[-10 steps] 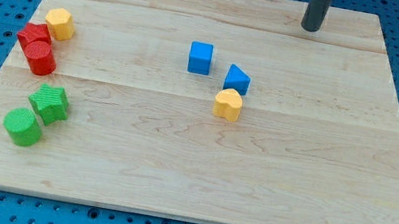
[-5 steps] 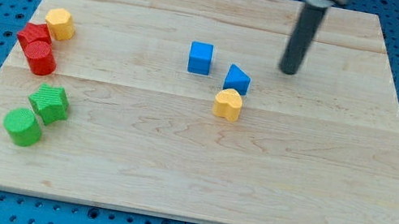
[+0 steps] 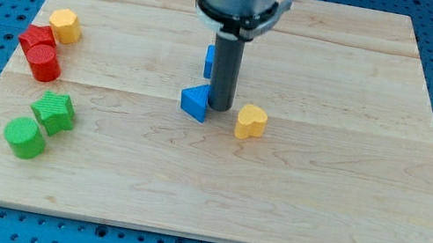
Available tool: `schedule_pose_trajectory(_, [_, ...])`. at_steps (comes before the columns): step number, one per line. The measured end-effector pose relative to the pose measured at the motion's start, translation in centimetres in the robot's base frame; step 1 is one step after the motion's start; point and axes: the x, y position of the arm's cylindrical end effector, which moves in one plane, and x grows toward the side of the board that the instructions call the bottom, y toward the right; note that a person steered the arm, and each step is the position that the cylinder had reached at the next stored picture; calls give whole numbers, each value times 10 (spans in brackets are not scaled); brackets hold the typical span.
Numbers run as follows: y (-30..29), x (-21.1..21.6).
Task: Push the yellow heart towards the bottom center of the board
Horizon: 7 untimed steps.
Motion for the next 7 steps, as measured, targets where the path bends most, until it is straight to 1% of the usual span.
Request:
schedule_pose_trajectory(1, [45,7])
schedule_pose_trajectory(2, [22,51])
schedule_pose_trajectory(3, [24,42])
schedule_pose_trajectory(4, [63,34])
schedule_pose_trajectory(5, [46,86])
schedule_pose_trajectory(6, [-2,115])
schedule_pose_trajectory(7, [-8,98])
